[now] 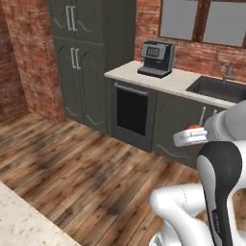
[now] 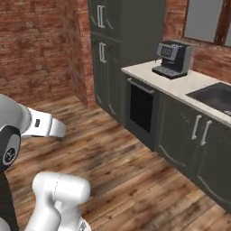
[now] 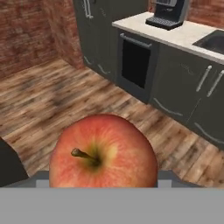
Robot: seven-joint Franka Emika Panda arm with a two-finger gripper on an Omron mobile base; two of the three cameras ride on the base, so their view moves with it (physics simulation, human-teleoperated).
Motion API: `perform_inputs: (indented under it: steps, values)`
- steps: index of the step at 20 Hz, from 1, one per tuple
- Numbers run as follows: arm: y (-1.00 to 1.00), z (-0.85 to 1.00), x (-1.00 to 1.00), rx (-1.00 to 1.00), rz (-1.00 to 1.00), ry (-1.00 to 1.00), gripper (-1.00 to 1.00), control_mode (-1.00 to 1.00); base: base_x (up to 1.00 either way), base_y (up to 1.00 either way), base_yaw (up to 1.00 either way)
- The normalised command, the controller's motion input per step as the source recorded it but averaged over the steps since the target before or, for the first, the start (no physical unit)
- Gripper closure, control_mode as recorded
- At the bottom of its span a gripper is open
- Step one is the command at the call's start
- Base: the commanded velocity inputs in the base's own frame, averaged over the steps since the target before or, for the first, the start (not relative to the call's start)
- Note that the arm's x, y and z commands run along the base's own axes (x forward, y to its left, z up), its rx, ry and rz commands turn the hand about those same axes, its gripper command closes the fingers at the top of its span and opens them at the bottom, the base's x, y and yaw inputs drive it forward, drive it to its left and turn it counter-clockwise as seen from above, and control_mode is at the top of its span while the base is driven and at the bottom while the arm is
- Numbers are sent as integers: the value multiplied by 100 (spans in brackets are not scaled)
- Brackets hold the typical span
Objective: Pick up the apple and kiwi from the fridge and place one fruit on each plate on the dining counter.
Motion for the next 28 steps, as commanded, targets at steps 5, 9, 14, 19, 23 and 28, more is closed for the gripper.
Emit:
perform_inputs:
  steps: [5,9,14,19,23,28]
  values:
    - [0,0,0,0,0,0,100,100,75,-1,89]
    - [0,0,0,0,0,0,100,100,63,-11,86]
    - [0,0,0,0,0,0,100,100,46,-81,54]
    - [0,0,0,0,0,0,100,100,49,-100,36]
    - [0,0,0,0,0,0,100,100,93,-91,31]
    - [0,0,0,0,0,0,100,100,100,-75,38]
